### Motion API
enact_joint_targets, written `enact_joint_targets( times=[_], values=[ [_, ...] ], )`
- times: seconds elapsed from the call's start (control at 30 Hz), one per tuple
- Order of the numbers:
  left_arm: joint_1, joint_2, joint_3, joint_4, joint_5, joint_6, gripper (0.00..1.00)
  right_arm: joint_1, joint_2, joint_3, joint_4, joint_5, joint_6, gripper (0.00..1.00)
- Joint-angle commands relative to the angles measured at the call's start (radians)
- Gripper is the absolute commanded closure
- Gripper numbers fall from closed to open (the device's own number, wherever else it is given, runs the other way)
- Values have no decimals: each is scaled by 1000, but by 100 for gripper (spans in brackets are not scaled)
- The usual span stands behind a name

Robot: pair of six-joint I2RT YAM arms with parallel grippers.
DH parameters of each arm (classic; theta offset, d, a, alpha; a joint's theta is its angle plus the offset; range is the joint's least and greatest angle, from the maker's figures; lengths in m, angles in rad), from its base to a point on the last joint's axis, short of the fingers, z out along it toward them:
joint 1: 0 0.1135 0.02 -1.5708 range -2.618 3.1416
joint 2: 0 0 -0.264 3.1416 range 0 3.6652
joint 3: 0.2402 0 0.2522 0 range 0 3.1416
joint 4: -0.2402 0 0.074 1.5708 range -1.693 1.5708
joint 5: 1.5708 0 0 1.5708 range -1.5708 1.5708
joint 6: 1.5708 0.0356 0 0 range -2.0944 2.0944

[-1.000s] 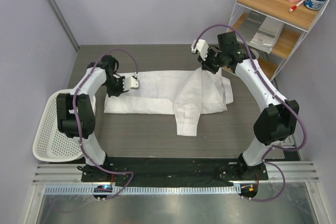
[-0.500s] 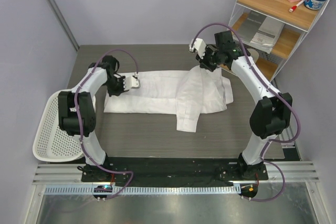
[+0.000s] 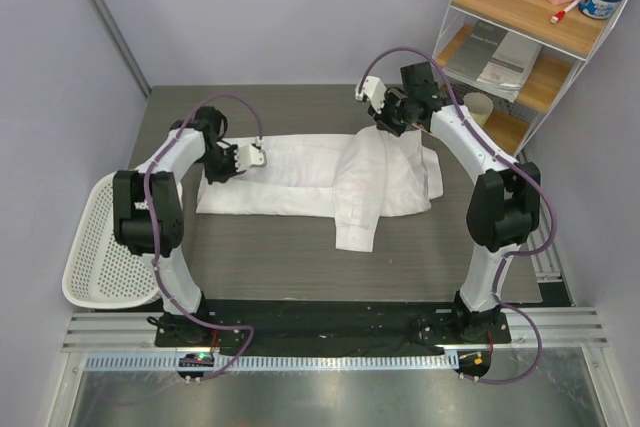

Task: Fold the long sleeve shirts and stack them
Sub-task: Fold the shirt

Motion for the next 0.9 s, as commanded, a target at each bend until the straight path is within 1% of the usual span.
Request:
enact_joint_targets(
  times=[0.0, 0.07, 0.33, 0.43, 0.47, 0.5, 0.53, 0.57, 0.6, 0.63, 0.67, 0.7, 0.73, 0.77, 0.83, 0.87],
  values=[
    [10, 20, 14, 39, -19, -18, 100, -1, 9, 3, 92, 23, -8, 99],
    [11, 30, 8, 64, -30, -24, 100, -1, 15, -8, 112, 35, -8, 99],
    [14, 56, -21, 64, -59, -28, 100, 4, 45, -59, 143, 36, 12, 99],
    [34, 38, -33, 97, -38, -78, 100, 13, 79, -48, 140, 52, 44, 99],
    [37, 36, -21, 94, -32, -121, 100, 16, 97, -30, 130, 61, 52, 99],
    [42, 29, -13, 94, -25, -145, 99, 18, 104, -18, 126, 87, 68, 96],
    [53, 23, -6, 96, -7, -179, 93, 22, 113, 7, 79, 93, 87, 88],
    [57, 18, 4, 88, 7, -205, 88, 22, 128, 83, 33, 99, 119, 67],
    [57, 1, 23, 62, 19, -248, 84, 22, 150, 128, -10, 118, 149, 53],
    [57, -11, 24, 61, 30, -270, 74, 18, 159, 172, -112, 116, 166, 40],
    [57, -26, 21, 62, 34, -285, 70, 7, 159, 240, -161, 109, 199, 31],
    [57, -42, 15, 59, 40, -313, 64, -2, 139, 257, -198, 95, 214, 30],
    [57, -71, 11, 61, 47, -327, 63, -8, 125, 271, -263, 66, 225, 28],
    [57, -82, 8, 67, 56, -349, 61, -24, 108, 273, -294, 49, 240, 27],
    [57, -89, 24, 53, 68, -400, 58, -36, 55, 245, -379, -2, 262, 27],
    [57, -86, 31, 32, 91, -414, 58, -44, 32, 186, -399, -13, 265, 29]
  ],
)
